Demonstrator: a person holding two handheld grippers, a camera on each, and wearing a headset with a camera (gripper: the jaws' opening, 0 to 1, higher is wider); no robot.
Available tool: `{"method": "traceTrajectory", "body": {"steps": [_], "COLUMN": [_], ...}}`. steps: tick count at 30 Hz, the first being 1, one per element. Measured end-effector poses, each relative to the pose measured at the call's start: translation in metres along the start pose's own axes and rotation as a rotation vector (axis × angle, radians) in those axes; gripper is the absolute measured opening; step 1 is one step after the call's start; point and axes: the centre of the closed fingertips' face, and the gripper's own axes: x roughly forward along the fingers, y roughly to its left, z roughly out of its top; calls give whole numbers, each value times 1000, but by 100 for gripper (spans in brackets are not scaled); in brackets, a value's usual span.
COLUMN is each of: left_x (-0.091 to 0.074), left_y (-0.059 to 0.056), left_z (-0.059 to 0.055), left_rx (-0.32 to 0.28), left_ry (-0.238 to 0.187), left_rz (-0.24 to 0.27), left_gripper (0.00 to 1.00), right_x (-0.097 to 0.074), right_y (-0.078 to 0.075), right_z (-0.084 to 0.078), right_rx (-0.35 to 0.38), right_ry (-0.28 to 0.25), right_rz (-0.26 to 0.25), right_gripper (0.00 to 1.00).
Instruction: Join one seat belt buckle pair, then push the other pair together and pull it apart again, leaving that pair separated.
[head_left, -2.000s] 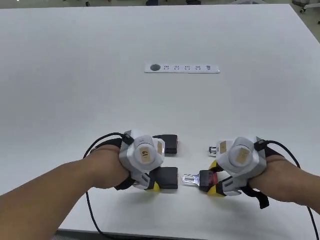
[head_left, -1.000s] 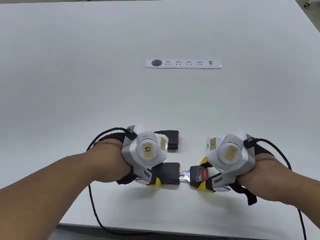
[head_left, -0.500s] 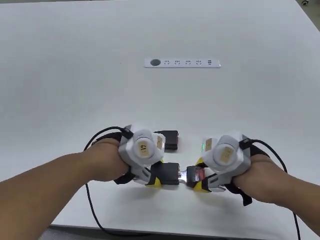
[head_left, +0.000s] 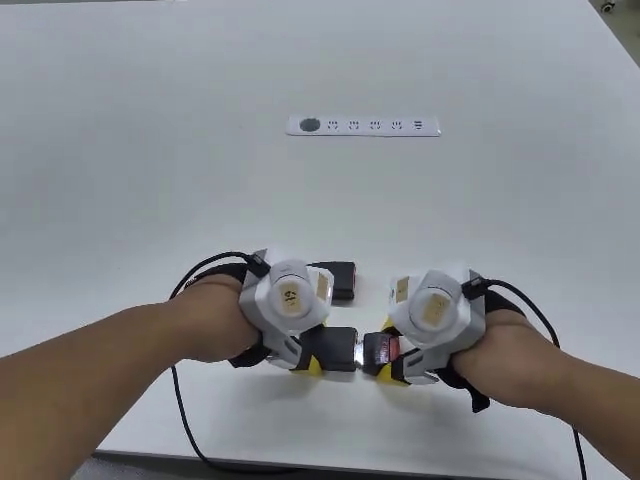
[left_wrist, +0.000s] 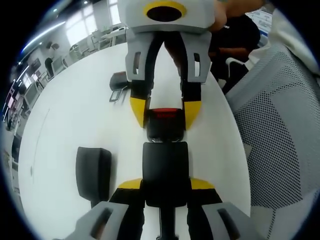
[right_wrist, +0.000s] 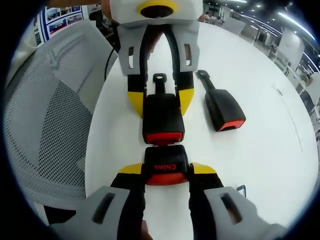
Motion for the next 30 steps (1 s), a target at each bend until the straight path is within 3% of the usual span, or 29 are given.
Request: {"method": "traceTrajectory", "body": {"steps": [4,9,15,23,30], "left_x": [1,-1,0,1,0], "left_y": [0,1,0,-1,-1], "left_z": [-1,-4,-2,-3,-1], "left_rx": [-2,-23,-40,-56,-55], "left_ry": [-3,-36,-28,-55,-48], "left_rz": [-1,7,18,31,28], "left_gripper": [32,31,31,31,31], "right_x": [0,-1,0,1,0], "right_y": [0,2,1,2,2], "right_z": [0,-1,-2,-2,-2], "right_rx": [-2,-32,-24,-20,8], "right_ry": [1,14,35,23,19], "right_rz": [0,-19,-14,-21,-18], "right_gripper": [32,32,32,32,33]}}
